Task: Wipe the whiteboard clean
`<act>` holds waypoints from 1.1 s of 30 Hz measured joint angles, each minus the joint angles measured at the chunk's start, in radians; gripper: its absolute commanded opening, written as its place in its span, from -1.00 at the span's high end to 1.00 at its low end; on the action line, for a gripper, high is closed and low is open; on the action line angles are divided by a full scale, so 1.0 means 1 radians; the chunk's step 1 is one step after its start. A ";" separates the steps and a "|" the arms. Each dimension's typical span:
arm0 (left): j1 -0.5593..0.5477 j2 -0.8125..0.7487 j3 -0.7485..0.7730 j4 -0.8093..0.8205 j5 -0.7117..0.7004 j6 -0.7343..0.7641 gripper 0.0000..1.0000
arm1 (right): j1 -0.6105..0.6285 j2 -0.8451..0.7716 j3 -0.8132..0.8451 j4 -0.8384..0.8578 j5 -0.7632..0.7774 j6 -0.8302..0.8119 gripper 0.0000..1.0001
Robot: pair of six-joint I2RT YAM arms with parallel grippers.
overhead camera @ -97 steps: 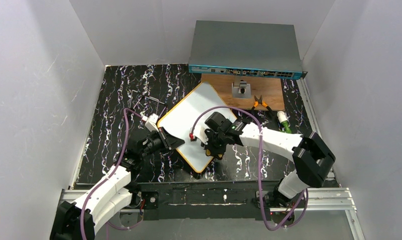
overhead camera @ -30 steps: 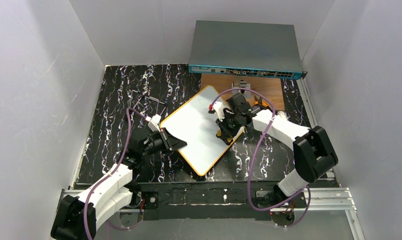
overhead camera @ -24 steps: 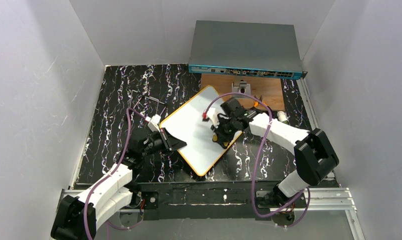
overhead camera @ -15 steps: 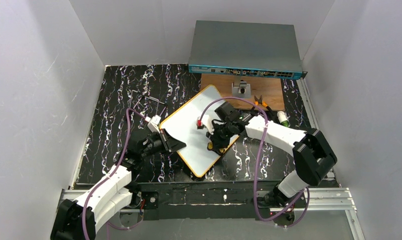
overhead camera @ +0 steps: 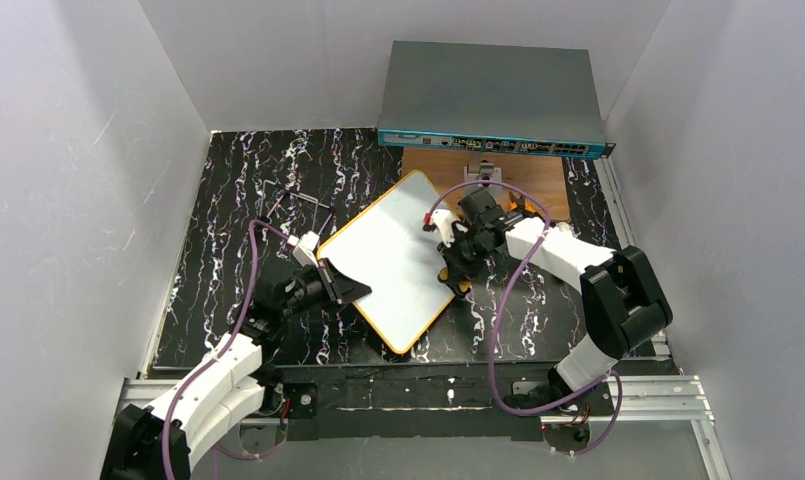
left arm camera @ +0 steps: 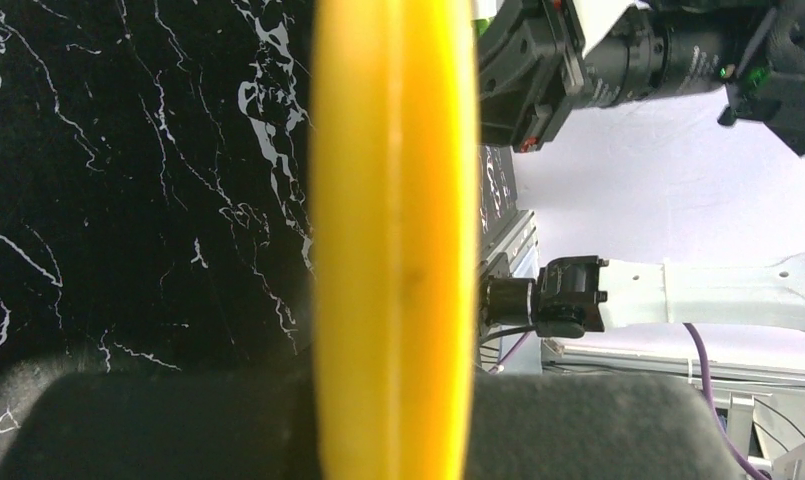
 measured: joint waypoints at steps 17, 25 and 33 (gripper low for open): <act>-0.001 -0.057 -0.015 -0.034 -0.013 0.022 1.00 | 0.113 -0.052 -0.045 -0.010 0.145 -0.059 0.97; -0.007 -0.092 -0.015 -0.059 0.007 0.003 1.00 | -0.033 -0.050 -0.047 -0.014 0.196 -0.025 0.97; -0.021 -0.103 0.008 -0.002 0.204 -0.019 1.00 | -0.040 -0.458 -0.051 -0.160 -0.190 -0.244 0.97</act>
